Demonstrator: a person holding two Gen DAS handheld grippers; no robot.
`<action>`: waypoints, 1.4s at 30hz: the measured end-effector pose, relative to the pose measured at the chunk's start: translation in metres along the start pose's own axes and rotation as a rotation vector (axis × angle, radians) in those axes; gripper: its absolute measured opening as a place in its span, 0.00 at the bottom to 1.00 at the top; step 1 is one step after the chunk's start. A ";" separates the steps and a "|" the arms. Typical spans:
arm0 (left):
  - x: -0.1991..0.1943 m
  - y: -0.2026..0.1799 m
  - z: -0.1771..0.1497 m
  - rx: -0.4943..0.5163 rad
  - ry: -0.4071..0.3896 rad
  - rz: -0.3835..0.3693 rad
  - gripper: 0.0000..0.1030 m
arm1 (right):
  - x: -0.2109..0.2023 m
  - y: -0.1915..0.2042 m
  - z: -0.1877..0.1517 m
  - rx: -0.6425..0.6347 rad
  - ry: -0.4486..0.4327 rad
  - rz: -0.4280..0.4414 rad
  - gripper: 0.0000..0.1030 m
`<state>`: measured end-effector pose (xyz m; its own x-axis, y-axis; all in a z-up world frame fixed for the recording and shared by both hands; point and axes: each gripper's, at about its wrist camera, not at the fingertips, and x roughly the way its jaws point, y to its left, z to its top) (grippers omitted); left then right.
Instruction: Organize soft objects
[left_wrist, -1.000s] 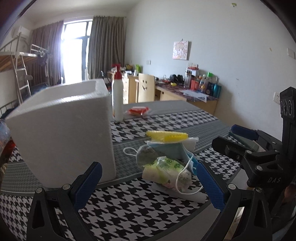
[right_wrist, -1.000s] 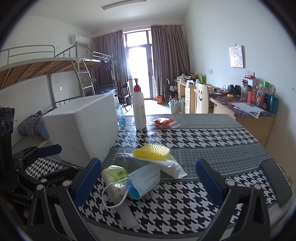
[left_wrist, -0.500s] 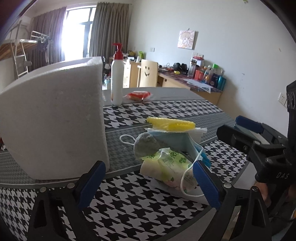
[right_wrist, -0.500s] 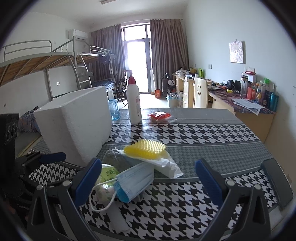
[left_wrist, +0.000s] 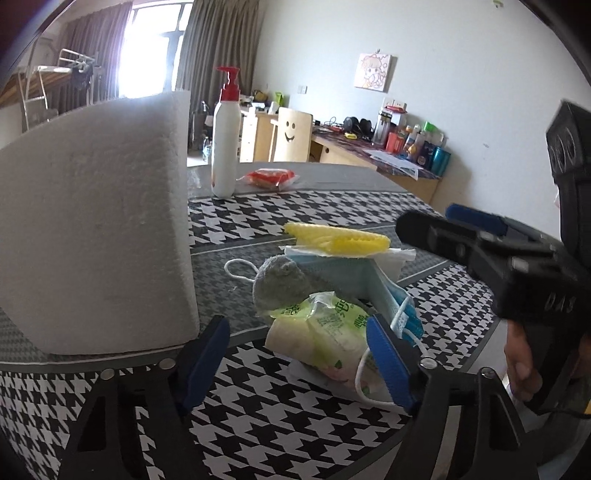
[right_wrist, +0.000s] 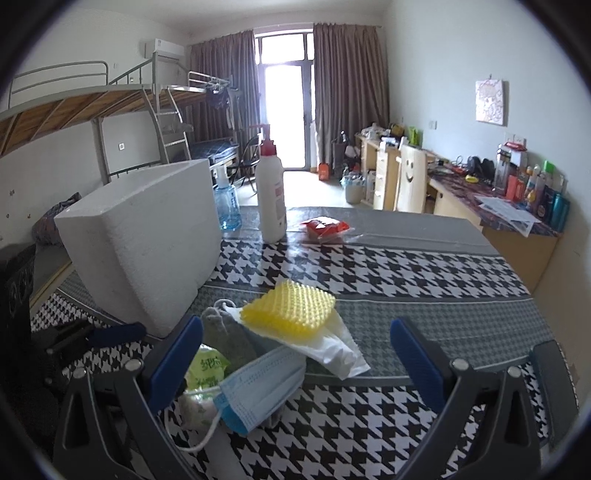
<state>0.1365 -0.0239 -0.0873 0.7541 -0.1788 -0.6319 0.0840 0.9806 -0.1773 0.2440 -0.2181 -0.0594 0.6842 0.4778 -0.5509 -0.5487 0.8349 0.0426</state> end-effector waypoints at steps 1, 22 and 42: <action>0.002 0.000 0.001 -0.002 0.006 -0.003 0.70 | 0.001 0.000 0.001 0.004 0.002 0.006 0.99; 0.012 -0.012 0.002 0.046 0.025 -0.058 0.59 | 0.052 -0.011 0.013 0.092 0.168 0.069 0.82; 0.023 -0.014 0.001 0.087 0.060 -0.071 0.40 | 0.081 -0.022 0.002 0.131 0.278 0.100 0.60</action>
<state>0.1534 -0.0421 -0.0987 0.7044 -0.2504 -0.6641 0.1945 0.9680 -0.1587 0.3123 -0.1977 -0.1035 0.4627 0.4819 -0.7441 -0.5281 0.8240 0.2052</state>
